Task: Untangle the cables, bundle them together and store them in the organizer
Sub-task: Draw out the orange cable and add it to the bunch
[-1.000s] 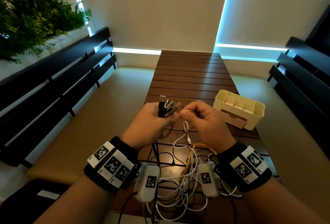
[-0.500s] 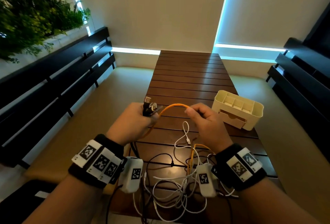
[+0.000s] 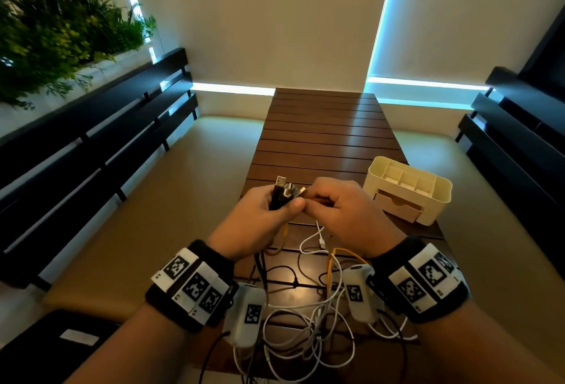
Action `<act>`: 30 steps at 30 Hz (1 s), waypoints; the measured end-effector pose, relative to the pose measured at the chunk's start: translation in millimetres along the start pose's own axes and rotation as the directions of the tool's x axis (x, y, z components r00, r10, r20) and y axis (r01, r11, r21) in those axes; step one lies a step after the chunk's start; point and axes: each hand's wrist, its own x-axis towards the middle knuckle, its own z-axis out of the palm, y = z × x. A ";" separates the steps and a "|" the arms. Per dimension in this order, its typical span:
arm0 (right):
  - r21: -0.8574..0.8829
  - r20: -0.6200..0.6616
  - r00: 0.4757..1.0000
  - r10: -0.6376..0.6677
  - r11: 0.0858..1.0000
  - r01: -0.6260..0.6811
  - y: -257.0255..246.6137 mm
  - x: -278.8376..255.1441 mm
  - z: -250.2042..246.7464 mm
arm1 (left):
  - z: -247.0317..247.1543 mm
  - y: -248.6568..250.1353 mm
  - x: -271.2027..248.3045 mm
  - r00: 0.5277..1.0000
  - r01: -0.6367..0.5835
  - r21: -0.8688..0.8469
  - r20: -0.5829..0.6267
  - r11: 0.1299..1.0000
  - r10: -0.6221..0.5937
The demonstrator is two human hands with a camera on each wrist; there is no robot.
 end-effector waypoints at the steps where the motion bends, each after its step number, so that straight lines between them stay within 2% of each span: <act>1: 0.007 -0.011 1.000 -0.010 1.000 0.010 -0.5 -0.5 -2.3 | -0.3 -0.2 0.3 1.000 -0.007 0.005 -0.012 1.000 0.007; 6: 0.132 -0.035 0.998 -0.046 0.990 0.050 2.6 -6.7 1.7 | -3.6 6.4 -1.9 0.995 -0.063 0.103 -0.067 0.993 0.070; 7: 0.170 -0.057 0.998 -0.030 0.985 0.039 6.0 -10.3 5.1 | -6.7 8.4 -3.1 0.992 -0.056 0.074 -0.106 0.996 0.064; 10: 0.252 -0.118 0.985 0.124 0.963 -0.091 21.5 -23.3 9.9 | -30.0 9.1 -7.1 0.951 0.000 -0.184 -0.303 0.983 -0.057; 12: 0.264 -0.147 0.973 0.181 0.955 -0.137 27.6 -29.3 6.9 | -43.5 2.9 -8.5 0.934 0.034 -0.212 -0.340 0.977 -0.107; 16: 0.213 -0.209 0.960 0.184 0.967 -0.139 26.0 -23.0 -4.6 | -38.5 -8.5 -5.3 0.933 0.171 -0.004 -0.320 0.985 -0.163; 22: -0.082 -0.083 0.991 0.107 0.990 -0.114 27.8 -13.6 -7.0 | -19.2 2.2 -4.0 0.893 0.091 0.123 -0.448 0.988 -0.027; 24: -0.096 -0.051 0.997 0.056 0.994 -0.060 24.3 -12.1 -3.5 | -6.6 7.6 -5.2 0.923 0.053 0.124 -0.384 0.991 -0.001; 27: -0.046 -0.046 0.998 -0.048 0.998 0.046 13.9 -9.4 0.5 | 8.9 7.3 -5.9 0.982 -0.023 0.179 -0.179 0.984 0.055; 30: -0.034 -0.089 0.992 -0.092 0.995 0.089 4.5 -8.5 -2.7 | 7.2 4.0 -5.4 0.996 -0.056 0.185 -0.055 0.981 0.067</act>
